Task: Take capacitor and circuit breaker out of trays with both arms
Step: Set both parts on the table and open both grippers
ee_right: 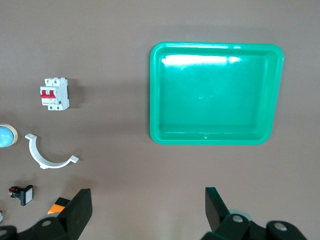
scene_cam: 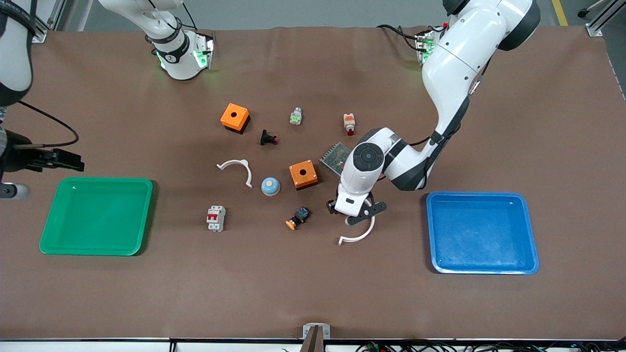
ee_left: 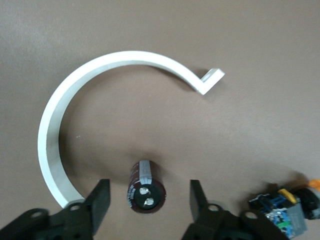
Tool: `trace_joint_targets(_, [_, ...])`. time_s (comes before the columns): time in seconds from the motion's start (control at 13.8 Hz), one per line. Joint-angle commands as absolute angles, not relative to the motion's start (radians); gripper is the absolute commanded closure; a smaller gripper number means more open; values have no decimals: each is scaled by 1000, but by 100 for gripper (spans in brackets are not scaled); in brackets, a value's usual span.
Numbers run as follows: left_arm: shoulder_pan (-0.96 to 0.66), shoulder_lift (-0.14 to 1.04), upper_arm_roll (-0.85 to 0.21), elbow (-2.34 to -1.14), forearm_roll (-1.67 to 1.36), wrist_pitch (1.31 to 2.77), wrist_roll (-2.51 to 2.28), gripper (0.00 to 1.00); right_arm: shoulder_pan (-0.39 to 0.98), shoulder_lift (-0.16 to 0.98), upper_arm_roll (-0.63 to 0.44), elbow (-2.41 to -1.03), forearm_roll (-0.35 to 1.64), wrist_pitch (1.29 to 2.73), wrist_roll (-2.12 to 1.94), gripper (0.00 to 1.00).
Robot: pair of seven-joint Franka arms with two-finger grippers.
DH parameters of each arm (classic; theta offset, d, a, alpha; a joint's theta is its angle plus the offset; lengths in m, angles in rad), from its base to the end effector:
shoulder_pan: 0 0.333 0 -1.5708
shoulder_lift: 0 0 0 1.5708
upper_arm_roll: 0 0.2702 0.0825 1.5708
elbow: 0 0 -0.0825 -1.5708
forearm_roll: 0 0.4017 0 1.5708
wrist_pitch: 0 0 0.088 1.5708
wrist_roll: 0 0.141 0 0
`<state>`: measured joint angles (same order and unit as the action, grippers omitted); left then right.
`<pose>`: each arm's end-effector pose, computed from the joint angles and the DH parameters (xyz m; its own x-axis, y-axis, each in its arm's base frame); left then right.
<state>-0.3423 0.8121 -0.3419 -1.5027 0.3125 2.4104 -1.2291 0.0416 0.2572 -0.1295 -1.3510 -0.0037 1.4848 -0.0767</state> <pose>0.5735 -0.4244 0.1416 0.9006 0.4324 0.0446 0.4225 -0.8949 0.1439 0.6209 -0.0474 0.4912 0.9923 -0.0107 -0.1234 -0.0074 -0.9996 0.0272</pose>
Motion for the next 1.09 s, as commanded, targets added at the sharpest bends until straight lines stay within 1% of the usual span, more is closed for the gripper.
trace_joint_targets(0.0, [-324, 738, -328, -1502, 337, 2372, -1218, 0, 18, 268, -118, -1298, -21, 1462, -86, 0])
trace_joint_targets(0.29, [-230, 559, -333, -1503, 336, 2162, -995, 0, 32, 267, -114, -1302, -6, 1462, -51, 0])
trace_joint_targets(0.51, [-154, 433, -333, -1502, 325, 1986, -872, 0, 29, 246, -115, -1305, -5, 1431, -61, 0])
trace_joint_targets(0.65, [-83, 365, -334, -1502, 324, 1901, -760, 0, 31, 210, -114, -1316, -3, 1407, -61, 0])
trace_joint_targets(0.8, [-22, 304, -339, -1502, 313, 1849, -611, 0, 31, 163, -114, -1339, -3, 1385, -60, 0])
trace_joint_targets(1.01, [73, 210, -339, -1502, 243, 1751, -368, 0, 29, 54, -114, -1449, 0, 1390, -46, 0])
